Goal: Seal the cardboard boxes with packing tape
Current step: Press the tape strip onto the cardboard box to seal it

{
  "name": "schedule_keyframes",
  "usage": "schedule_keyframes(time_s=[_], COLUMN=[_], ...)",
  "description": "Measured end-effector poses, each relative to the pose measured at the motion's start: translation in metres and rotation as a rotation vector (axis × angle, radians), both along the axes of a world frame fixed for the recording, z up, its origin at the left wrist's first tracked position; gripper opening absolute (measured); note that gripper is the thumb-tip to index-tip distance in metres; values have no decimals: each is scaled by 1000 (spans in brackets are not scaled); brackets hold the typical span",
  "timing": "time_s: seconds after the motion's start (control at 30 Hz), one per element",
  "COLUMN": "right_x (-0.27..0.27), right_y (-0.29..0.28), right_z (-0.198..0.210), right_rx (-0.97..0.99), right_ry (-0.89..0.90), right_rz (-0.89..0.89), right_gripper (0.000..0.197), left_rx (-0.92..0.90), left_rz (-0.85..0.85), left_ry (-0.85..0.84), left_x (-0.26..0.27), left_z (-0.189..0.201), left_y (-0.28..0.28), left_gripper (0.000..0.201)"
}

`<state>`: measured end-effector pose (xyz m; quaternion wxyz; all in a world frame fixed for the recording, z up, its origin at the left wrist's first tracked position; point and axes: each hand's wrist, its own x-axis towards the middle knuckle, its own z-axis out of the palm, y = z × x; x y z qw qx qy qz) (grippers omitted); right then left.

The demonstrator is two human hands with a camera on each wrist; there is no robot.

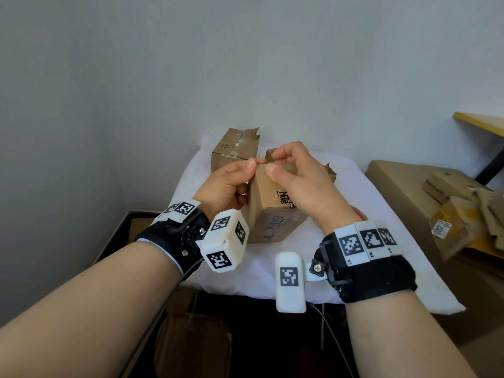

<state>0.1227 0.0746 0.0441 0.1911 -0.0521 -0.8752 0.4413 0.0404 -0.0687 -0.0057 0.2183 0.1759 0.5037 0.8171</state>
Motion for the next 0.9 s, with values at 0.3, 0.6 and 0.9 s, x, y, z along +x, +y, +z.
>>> schedule_keyframes(time_s=[0.3, 0.6, 0.9], right_x=[-1, 0, 1], right_y=[1, 2, 3], right_z=[0, 0, 0], right_rx=[-26, -47, -12], right_ry=[14, 14, 0], right_rz=[12, 14, 22], right_gripper=[20, 21, 25], left_rx=[37, 128, 103], left_rz=[-16, -174, -128], left_ry=[61, 135, 91], left_x=[2, 0, 2], left_z=[-5, -11, -8], left_y=[0, -9, -6], left_gripper=[20, 47, 35])
